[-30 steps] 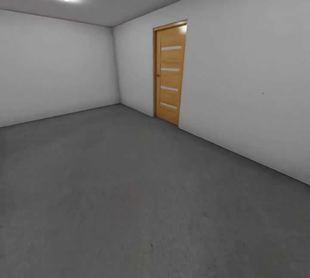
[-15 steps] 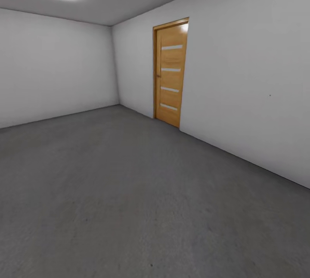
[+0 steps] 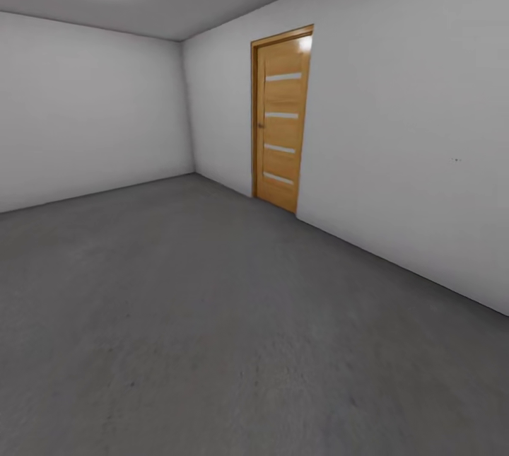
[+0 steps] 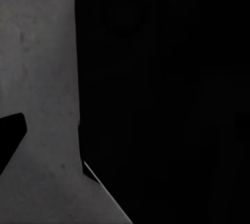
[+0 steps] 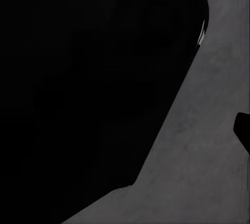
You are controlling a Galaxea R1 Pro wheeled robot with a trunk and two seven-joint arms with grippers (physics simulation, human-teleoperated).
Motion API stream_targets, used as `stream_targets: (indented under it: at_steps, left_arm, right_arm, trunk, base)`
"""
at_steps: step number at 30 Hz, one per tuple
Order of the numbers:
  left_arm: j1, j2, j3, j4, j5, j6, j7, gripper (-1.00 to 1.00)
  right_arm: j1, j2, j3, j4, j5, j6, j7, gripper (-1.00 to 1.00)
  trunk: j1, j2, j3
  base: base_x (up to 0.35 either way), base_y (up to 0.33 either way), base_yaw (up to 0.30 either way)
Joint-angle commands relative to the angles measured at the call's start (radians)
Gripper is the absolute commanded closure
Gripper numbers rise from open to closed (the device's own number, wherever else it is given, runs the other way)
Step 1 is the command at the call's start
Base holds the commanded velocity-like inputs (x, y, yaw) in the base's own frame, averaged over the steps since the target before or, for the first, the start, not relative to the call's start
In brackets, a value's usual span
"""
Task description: Move the two storage containers from the living room to the garage. In the garage, place one container on the floor and stack the other container on top of it (either order is fine).
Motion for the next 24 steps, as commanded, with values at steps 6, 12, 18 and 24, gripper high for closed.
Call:
stream_targets:
  at_steps: [6,12,18,24]
  left_arm:
    - [0.0,0.0,0.0,-0.001,0.018,0.0,-0.002,-1.0]
    - [0.0,0.0,0.0,-0.001,0.019,0.001,-0.001,-1.0]
    - [0.0,0.0,0.0,-0.001,0.019,0.001,0.001,-1.0]
    - [0.0,0.0,0.0,-0.001,0.021,0.003,0.001,-1.0]
  right_arm:
    - [0.0,-0.001,0.008,0.0,-0.011,-0.004,0.0,-1.0]
    - [0.0,-0.001,0.008,0.0,-0.011,-0.005,0.0,-1.0]
    - [0.0,-0.001,0.008,0.0,-0.011,-0.004,0.0,-1.0]
    - [0.0,-0.001,0.008,0.0,-0.011,-0.004,0.0,-1.0]
  trunk:
    - [0.001,0.0,-0.001]
    - [0.001,0.0,-0.001]
    - [0.001,0.0,-0.001]
    - [0.001,0.0,-0.001]
  base:
    - [0.322,0.0,0.132]
    - [0.322,0.0,0.259]
    - [0.322,0.0,0.192]
    - [0.322,0.0,0.02]
